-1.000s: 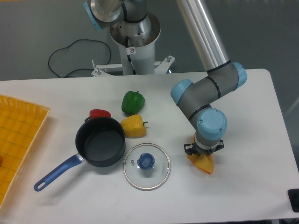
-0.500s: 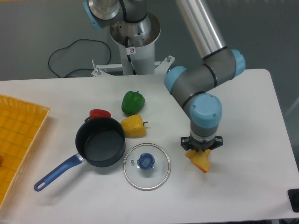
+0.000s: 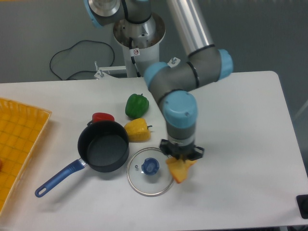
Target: Pick up the bread slice
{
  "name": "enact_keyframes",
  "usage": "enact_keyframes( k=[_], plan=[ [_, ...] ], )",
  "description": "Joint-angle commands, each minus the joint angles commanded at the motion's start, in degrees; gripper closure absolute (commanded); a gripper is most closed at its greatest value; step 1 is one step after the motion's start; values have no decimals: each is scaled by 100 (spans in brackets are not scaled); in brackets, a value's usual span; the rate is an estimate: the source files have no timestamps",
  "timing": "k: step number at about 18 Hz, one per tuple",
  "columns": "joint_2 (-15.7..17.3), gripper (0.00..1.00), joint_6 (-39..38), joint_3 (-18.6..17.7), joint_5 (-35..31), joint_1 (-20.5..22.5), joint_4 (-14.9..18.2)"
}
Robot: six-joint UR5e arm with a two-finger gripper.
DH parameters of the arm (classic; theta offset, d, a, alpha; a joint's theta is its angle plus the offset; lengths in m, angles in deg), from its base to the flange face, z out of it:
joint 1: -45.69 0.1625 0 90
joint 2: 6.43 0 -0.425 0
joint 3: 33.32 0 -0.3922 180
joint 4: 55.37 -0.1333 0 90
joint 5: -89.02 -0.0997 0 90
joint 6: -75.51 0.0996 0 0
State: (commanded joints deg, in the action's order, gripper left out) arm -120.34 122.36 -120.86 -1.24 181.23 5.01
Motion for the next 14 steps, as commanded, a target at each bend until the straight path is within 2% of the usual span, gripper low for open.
enact_keyframes(
  k=[1, 4, 11, 14],
  plan=[
    [35, 93, 9, 0, -18, -88, 26],
    [132, 93, 61, 0, -44, -334, 439],
    [273, 93, 44, -9, -35, -783, 483],
    [361, 92, 35, -44, -35, -810, 729]
  ],
)
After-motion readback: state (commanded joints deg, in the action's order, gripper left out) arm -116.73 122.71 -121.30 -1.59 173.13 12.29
